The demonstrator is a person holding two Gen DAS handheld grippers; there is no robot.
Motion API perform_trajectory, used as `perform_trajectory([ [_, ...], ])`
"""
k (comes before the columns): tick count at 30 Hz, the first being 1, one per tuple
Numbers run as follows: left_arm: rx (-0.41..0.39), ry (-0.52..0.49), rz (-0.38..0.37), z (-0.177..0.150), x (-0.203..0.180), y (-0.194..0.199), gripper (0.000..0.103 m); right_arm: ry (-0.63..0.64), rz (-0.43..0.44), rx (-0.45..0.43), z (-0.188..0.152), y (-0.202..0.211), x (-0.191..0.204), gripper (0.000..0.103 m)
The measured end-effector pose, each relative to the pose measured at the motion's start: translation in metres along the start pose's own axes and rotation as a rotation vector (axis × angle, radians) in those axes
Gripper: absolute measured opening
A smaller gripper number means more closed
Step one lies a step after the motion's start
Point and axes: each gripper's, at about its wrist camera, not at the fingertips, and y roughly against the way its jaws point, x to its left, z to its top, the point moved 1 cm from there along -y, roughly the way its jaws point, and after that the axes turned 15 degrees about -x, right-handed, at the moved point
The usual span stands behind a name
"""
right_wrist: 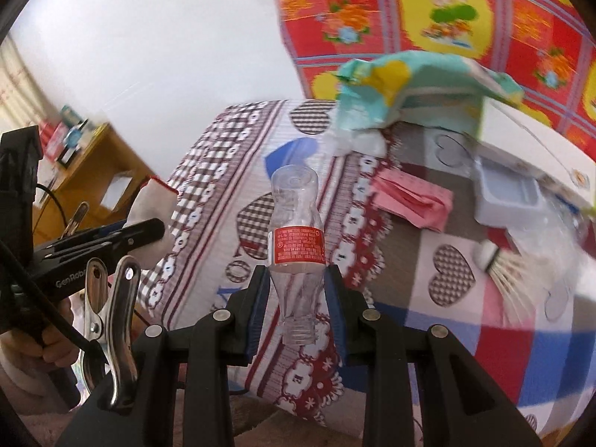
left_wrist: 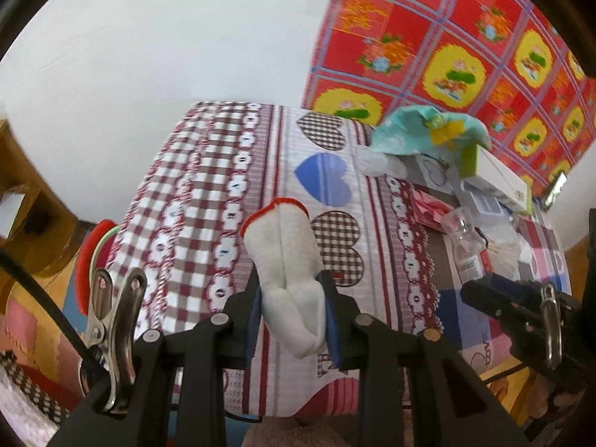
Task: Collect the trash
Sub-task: 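Carry the glove and the clear bottle in both tools over to the bucket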
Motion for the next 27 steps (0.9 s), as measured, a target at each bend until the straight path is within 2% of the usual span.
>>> perform_trajectory([
  [15, -0.065, 0.148, 0.178, -0.011, 0.041, 0.032, 0.03, 0.135, 0.136, 0.009, 0.013, -0.014, 0.039, 0.031],
  [27, -0.096, 0.239, 0.293, -0.014, 0.103, 0.06, 0.03, 0.203, 0.233, 0.012, 0.028, -0.031, 0.105, 0.031],
])
